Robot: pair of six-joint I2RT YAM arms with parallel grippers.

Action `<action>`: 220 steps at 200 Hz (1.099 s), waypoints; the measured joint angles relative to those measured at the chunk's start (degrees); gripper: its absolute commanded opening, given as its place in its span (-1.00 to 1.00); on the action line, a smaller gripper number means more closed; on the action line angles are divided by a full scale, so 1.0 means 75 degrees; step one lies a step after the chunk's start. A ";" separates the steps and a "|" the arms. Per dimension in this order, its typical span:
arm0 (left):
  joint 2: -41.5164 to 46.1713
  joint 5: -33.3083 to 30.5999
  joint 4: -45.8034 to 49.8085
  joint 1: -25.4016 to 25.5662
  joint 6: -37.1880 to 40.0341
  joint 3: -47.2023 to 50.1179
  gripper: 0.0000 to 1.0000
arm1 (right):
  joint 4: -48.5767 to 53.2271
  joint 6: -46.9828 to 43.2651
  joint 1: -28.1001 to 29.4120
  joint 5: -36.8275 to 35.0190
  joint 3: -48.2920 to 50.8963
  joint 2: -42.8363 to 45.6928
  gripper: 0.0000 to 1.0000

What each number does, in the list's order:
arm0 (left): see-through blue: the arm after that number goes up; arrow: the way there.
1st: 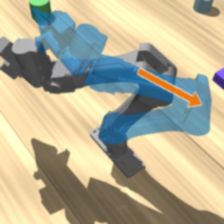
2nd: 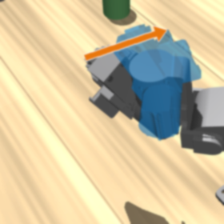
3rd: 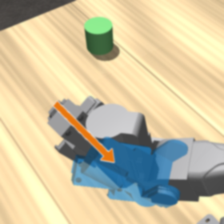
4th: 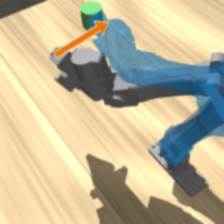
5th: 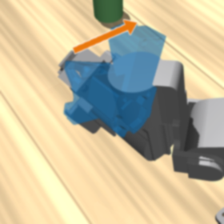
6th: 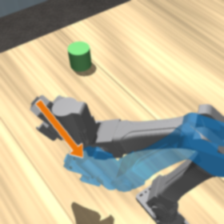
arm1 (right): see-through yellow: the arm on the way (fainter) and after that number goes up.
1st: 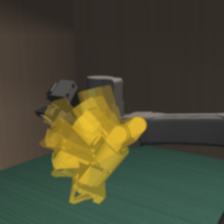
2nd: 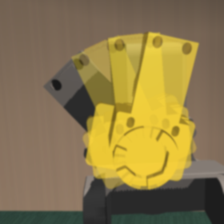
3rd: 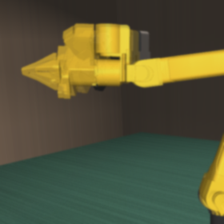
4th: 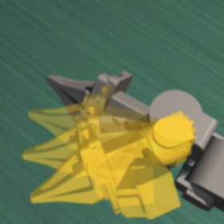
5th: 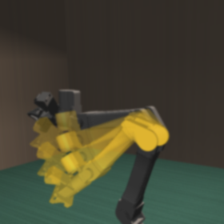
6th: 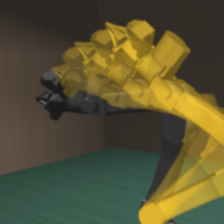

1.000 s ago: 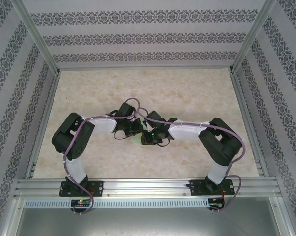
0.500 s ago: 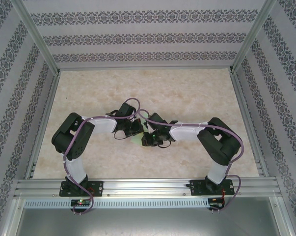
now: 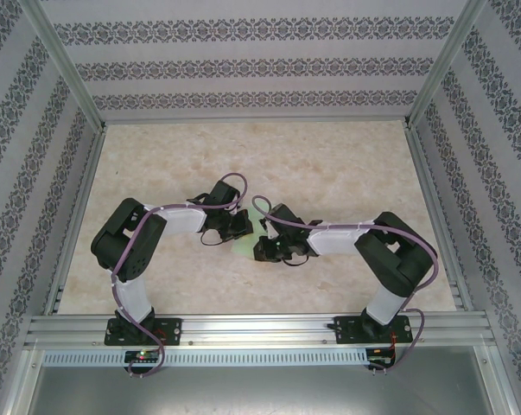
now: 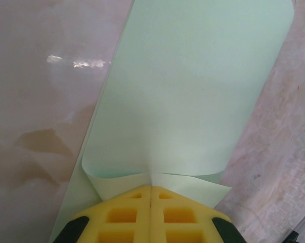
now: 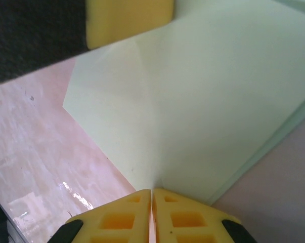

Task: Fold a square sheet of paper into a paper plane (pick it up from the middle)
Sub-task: Fold the triangle a second time at the center of the table.

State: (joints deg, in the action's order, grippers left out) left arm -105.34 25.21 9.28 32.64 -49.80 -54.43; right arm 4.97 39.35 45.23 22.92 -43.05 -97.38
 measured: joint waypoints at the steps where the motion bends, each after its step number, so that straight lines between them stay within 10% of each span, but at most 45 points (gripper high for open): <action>1: 0.0000 0.0000 0.0003 0.0003 0.0000 0.0000 -0.99 | -0.0006 0.0000 0.0000 0.0003 0.0009 0.0006 -0.78; 120: 0.0000 0.0009 0.0017 0.0009 0.0003 -0.0015 -0.98 | 0.0933 0.0181 -0.0440 0.0230 0.0271 0.1527 -0.75; 220: 0.0000 0.0026 0.0047 0.0009 0.0006 -0.0038 -0.94 | 0.0242 0.0367 -0.0213 0.0420 -0.0577 -0.0326 -0.81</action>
State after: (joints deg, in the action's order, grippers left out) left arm -105.34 25.41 9.63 32.71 -49.76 -54.72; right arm 6.79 42.11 43.64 26.06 -47.37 -99.83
